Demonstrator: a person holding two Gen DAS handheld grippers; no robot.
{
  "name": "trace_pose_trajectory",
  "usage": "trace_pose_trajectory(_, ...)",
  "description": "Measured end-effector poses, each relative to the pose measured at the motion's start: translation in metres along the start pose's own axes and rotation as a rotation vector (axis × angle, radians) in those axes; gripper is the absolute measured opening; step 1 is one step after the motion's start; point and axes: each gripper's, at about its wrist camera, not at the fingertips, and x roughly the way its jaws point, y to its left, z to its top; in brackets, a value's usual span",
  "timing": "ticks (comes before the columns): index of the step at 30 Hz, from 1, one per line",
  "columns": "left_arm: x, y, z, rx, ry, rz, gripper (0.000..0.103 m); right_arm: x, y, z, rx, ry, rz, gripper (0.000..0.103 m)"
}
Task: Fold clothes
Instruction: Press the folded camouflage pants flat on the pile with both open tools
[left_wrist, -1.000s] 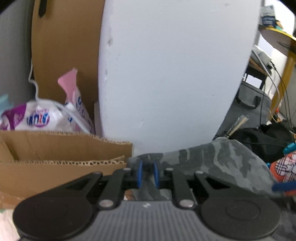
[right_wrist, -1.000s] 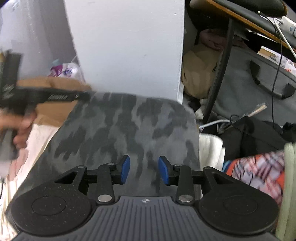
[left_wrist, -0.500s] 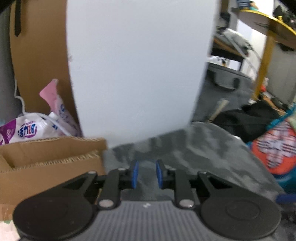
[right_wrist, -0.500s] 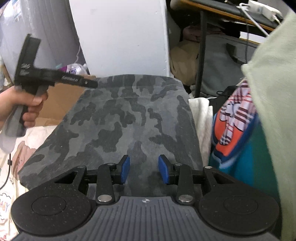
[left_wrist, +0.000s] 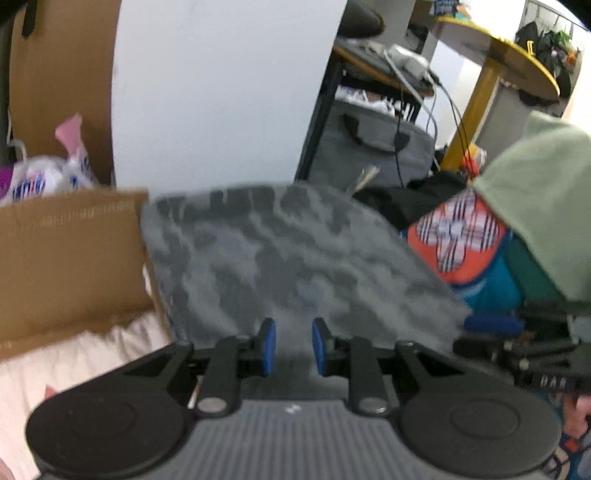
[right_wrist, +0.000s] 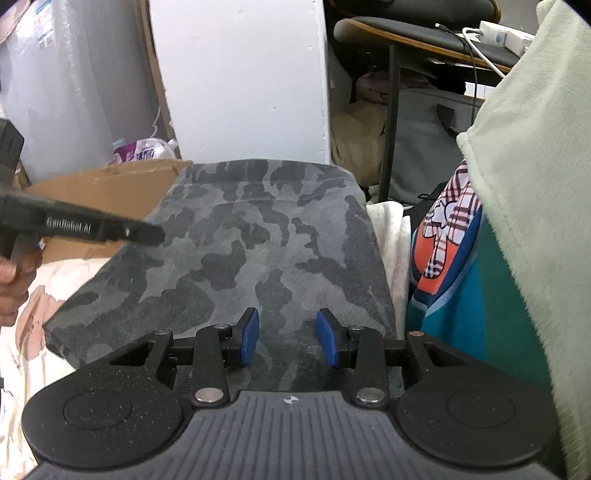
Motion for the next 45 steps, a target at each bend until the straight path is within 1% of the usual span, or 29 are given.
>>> trace_pose_trajectory(3, 0.005, 0.007, -0.012, 0.010, 0.027, 0.019, 0.021, -0.002, -0.003, -0.008, 0.014, -0.002, 0.008, 0.042)
trace_pose_trajectory(5, 0.011, 0.013, -0.016, 0.013, 0.041, 0.039, 0.011, -0.004, -0.004, -0.015, 0.013, 0.001, 0.012, 0.042)
trace_pose_trajectory(6, 0.015, 0.017, -0.018, 0.015, 0.049, 0.049, 0.002, -0.005, -0.003, -0.019, 0.002, 0.003, 0.013, 0.042)
trace_pose_trajectory(9, 0.019, 0.025, -0.021, -0.001, 0.056, 0.044, 0.003, -0.006, 0.002, -0.029, -0.054, 0.011, 0.013, 0.042)
trace_pose_trajectory(11, 0.016, 0.024, -0.022, 0.010, 0.053, 0.053, 0.003, -0.008, 0.003, -0.034, -0.084, 0.018, 0.010, 0.042)
trace_pose_trajectory(15, 0.003, 0.018, -0.028, 0.018, 0.042, 0.070, 0.003, -0.015, -0.002, -0.039, -0.094, 0.035, -0.005, 0.042)
trace_pose_trajectory(17, -0.007, 0.014, -0.033, 0.015, 0.033, 0.072, 0.009, -0.019, -0.003, -0.040, -0.096, 0.045, -0.023, 0.042)
trace_pose_trajectory(19, -0.015, 0.009, -0.038, 0.015, 0.033, 0.067, 0.021, -0.024, -0.006, -0.042, -0.090, 0.039, -0.037, 0.042)
trace_pose_trajectory(21, -0.021, 0.005, -0.043, 0.015, 0.036, 0.060, 0.024, -0.029, -0.008, -0.042, -0.076, 0.032, -0.044, 0.042)
trace_pose_trajectory(24, -0.026, 0.003, -0.051, 0.003, 0.048, 0.056, 0.025, -0.033, -0.008, -0.039, -0.063, 0.017, -0.060, 0.042)
trace_pose_trajectory(27, -0.031, 0.001, -0.059, -0.004, 0.060, 0.053, 0.025, -0.031, -0.008, -0.038, -0.040, 0.009, -0.052, 0.042)
trace_pose_trajectory(32, -0.035, -0.004, -0.069, 0.048, 0.087, 0.056, 0.025, -0.022, -0.009, -0.041, -0.026, 0.022, -0.054, 0.042)
trace_pose_trajectory(35, -0.043, -0.007, -0.067, 0.063, 0.095, 0.058, 0.024, -0.022, -0.010, -0.040, -0.038, 0.033, -0.057, 0.042)
trace_pose_trajectory(37, -0.052, -0.009, -0.063, 0.057, 0.090, 0.044, 0.021, -0.023, -0.012, -0.038, -0.037, 0.028, -0.062, 0.042)
trace_pose_trajectory(41, -0.068, -0.019, -0.053, 0.037, 0.040, 0.010, 0.021, -0.025, -0.012, -0.031, -0.024, 0.008, -0.061, 0.042)
trace_pose_trajectory(45, -0.065, -0.035, -0.052, 0.027, 0.025, -0.029, 0.021, -0.019, -0.008, -0.023, -0.011, -0.015, -0.050, 0.042)
